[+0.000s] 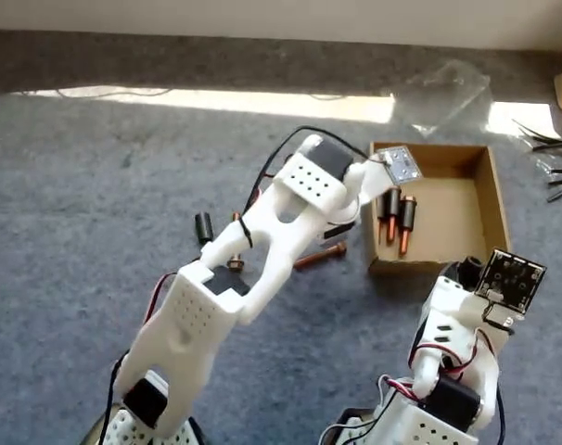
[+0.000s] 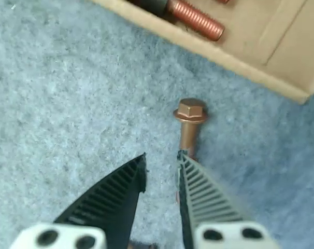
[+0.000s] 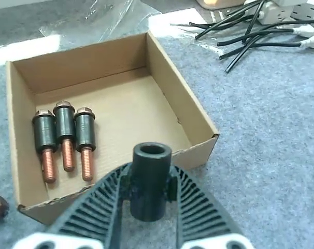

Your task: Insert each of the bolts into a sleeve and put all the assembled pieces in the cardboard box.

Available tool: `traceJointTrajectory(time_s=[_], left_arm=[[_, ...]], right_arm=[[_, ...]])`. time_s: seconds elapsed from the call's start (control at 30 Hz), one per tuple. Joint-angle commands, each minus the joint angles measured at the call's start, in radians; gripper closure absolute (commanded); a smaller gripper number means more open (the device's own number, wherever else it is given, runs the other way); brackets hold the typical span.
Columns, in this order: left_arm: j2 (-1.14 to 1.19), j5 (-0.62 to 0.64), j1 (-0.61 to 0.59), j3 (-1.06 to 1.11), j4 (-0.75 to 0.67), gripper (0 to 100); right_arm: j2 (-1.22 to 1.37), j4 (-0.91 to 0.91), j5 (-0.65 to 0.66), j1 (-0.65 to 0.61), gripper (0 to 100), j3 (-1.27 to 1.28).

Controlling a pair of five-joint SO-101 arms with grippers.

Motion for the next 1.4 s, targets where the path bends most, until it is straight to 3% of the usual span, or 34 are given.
traceJointTrajectory(time_s=[0.0, 0.3, 0.63, 1.0, 1.27, 1.37], left_arm=[[0.008, -0.006, 0.03, -0.081, 0.006, 89], [0.153, -0.006, 0.033, -0.163, -0.025, 89], [0.308, -0.005, 0.065, -0.404, -0.012, 89], [0.306, -0.005, 0.071, -0.585, 0.132, 89], [0.3, -0.002, 0.071, -0.582, 0.14, 90], [0.298, 0.057, 0.073, -0.581, 0.141, 90]], right_arm=[[-0.007, -0.036, -0.006, 0.007, 99.4, -0.01], [-0.007, -0.036, -0.003, 0.005, 99.4, -0.01], [-0.007, -0.036, -0.003, 0.005, 99.4, -0.01], [-0.007, -0.038, -0.003, 0.005, 99.4, -0.01], [-0.007, -0.038, -0.003, 0.005, 99.4, -0.01], [-0.007, -0.038, -0.003, 0.005, 99.4, -0.01]])
